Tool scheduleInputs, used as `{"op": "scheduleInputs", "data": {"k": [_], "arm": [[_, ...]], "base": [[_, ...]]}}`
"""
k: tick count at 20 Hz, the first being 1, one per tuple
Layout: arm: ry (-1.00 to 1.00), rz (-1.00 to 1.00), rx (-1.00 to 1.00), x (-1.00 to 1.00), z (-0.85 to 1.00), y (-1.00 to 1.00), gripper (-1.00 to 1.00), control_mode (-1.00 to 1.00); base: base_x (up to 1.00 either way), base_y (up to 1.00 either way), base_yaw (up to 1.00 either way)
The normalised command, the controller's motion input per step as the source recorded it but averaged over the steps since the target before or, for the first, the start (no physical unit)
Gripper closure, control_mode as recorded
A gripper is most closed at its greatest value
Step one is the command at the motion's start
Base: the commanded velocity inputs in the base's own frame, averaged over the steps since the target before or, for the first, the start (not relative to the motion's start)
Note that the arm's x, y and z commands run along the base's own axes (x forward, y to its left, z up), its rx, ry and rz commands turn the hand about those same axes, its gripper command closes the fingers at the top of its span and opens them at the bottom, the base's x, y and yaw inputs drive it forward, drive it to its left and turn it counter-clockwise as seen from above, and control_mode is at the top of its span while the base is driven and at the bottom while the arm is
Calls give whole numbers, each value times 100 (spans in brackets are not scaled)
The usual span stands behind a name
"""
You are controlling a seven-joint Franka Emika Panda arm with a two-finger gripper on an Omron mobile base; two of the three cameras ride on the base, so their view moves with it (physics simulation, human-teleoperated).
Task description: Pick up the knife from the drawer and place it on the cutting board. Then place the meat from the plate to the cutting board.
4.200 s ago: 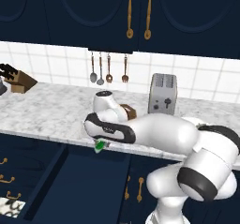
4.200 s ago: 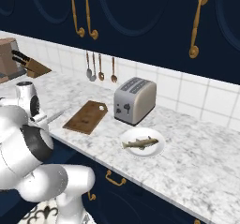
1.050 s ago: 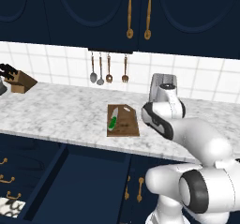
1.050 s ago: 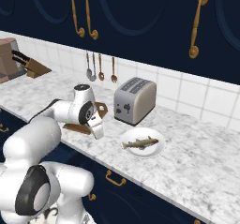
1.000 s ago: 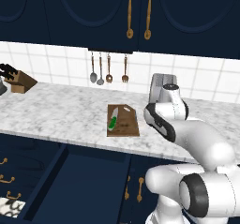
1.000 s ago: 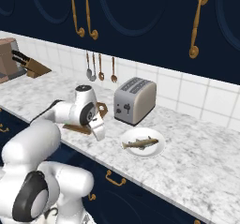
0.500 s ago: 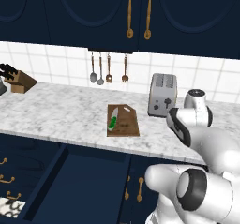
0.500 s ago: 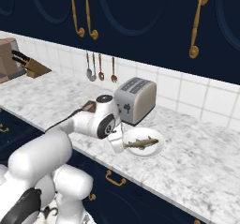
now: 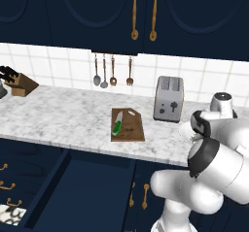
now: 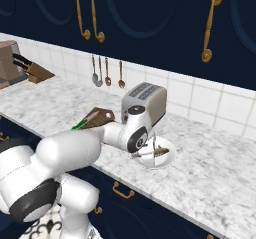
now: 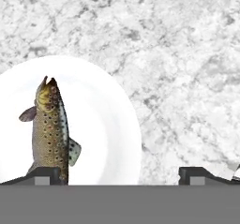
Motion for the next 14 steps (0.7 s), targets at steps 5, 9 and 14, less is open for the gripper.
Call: {"op": "scheduleInputs", "data": {"k": [5, 9, 14], "arm": [[0, -2, 3, 46, 0, -18, -100, -100], [0, 0, 3, 32, -1, -3, -100, -100], [0, 0, 0, 20, -21, 0, -100, -100]], "base": [[0, 0, 0], [0, 0, 0], [0, 0, 0]]}}
